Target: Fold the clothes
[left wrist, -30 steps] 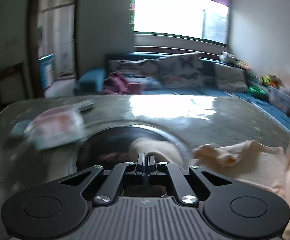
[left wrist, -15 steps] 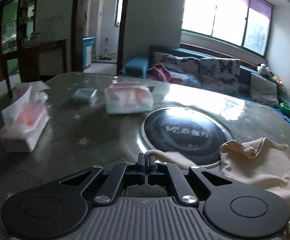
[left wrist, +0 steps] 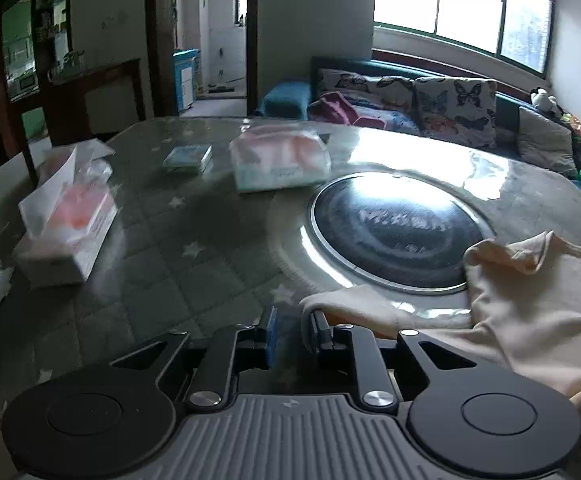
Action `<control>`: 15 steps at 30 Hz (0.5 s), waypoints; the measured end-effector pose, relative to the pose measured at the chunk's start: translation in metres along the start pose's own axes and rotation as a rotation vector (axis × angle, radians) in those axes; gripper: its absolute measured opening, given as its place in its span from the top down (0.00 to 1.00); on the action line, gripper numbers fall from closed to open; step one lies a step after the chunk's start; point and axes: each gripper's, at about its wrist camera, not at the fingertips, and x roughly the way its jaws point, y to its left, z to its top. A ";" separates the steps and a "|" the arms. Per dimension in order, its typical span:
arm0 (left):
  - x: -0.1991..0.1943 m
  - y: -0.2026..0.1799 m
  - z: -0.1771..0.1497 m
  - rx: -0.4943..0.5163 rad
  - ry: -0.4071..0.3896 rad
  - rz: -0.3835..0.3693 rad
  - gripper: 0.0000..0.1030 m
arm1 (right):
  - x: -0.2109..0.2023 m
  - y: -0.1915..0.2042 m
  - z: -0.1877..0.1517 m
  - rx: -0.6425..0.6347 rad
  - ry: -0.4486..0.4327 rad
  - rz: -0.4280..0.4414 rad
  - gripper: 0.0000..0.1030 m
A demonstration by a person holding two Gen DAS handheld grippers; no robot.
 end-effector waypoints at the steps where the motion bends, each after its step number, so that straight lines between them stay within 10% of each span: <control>1: -0.001 -0.004 0.003 0.008 -0.010 -0.003 0.81 | 0.002 0.006 0.000 -0.012 0.007 0.025 0.73; 5: 0.000 -0.007 0.012 0.002 -0.037 0.013 0.64 | 0.008 0.030 0.001 -0.059 0.035 0.127 0.67; 15: 0.008 0.004 0.019 -0.042 -0.027 0.105 0.56 | 0.027 0.073 0.015 -0.153 0.091 0.258 0.63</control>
